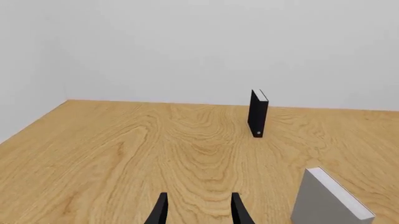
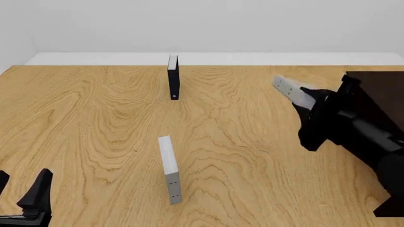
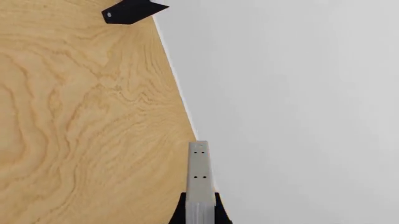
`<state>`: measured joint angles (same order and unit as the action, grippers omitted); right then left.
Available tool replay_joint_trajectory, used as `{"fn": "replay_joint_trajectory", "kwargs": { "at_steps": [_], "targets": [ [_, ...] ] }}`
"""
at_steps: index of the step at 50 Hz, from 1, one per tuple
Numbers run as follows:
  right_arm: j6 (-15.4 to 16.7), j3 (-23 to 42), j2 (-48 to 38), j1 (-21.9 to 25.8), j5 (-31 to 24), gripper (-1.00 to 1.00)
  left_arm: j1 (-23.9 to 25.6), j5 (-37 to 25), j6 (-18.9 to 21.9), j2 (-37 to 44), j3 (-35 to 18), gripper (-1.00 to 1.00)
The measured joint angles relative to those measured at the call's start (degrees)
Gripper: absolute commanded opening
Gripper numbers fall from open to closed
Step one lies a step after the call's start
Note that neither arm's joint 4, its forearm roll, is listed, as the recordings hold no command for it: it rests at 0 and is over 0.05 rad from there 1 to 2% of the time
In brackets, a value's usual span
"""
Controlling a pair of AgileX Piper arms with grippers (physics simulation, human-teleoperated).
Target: Pick up the book on the right and place it on the cabinet shelf.
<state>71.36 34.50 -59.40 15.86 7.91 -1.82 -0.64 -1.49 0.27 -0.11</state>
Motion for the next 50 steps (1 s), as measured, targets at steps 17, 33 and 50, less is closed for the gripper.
{"fn": "replay_joint_trajectory", "kwargs": {
  "at_steps": [17,33,50],
  "targets": [
    [3.0,-9.4,2.2,-0.8,15.5,-1.00,-0.1,0.1,-0.4,-0.1,0.0,1.00],
    [5.5,-18.9,-1.4,-1.5,29.7,-1.00,-0.2,0.0,-0.8,-0.2,0.0,1.00],
    [6.0,-25.1,-3.9,-5.5,38.9,-1.00,-0.4,0.0,-1.2,-0.2,0.0,1.00]
  ]
}}
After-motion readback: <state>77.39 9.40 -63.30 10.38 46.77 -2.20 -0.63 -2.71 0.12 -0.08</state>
